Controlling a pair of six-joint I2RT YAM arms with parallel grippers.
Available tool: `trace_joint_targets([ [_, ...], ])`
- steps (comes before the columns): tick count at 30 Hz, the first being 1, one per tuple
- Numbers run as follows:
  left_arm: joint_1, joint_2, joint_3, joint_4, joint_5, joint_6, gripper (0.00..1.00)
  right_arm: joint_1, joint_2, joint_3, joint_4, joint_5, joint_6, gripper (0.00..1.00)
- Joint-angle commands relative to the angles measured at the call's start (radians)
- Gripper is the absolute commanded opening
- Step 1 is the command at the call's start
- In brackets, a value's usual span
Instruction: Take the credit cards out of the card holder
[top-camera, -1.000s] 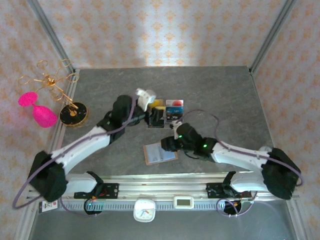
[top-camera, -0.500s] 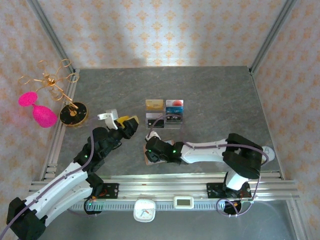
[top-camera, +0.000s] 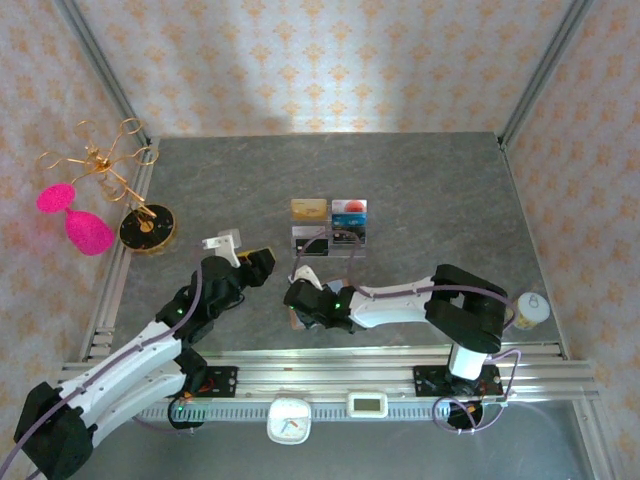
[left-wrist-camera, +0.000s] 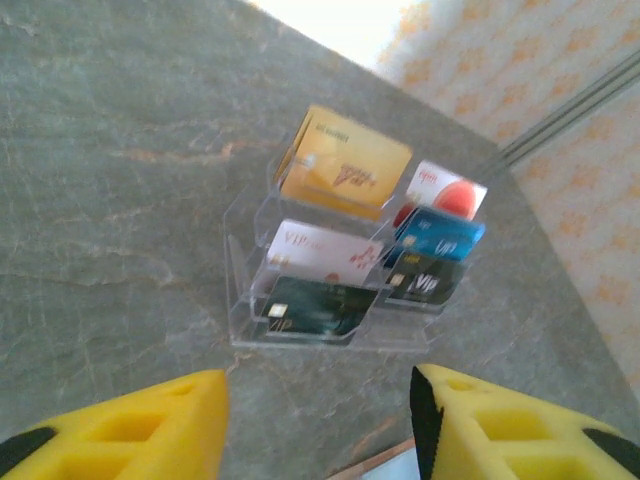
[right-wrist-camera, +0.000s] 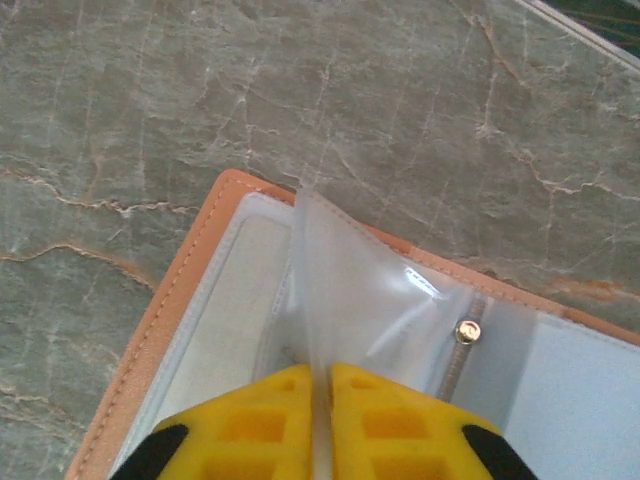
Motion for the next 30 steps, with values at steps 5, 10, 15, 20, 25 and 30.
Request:
trace_joint_targets([
  [5,-0.095,0.154,-0.042,0.078,0.103,-0.025,0.24,-0.035,-0.135,-0.128,0.172,-0.028,0.141,0.0],
  [10,-0.176,0.295,-0.037,0.144,0.13,-0.03,0.01,-0.056,-0.172,-0.174,0.251,-0.087,0.202,0.0],
  [15,-0.216,0.407,-0.008,0.202,0.166,-0.029,0.0,-0.056,-0.189,-0.197,0.26,-0.068,0.247,0.07],
  [20,-0.243,0.53,0.046,0.209,0.215,-0.015,0.0,-0.057,-0.289,-0.246,0.247,0.023,0.298,0.32],
  [25,-0.294,0.622,0.108,0.238,0.243,-0.015,0.05,-0.061,-0.436,-0.322,0.204,0.092,0.351,0.38],
  [30,-0.342,0.777,0.206,0.233,0.292,0.009,0.05,-0.068,-0.548,-0.381,0.155,0.109,0.393,0.38],
])
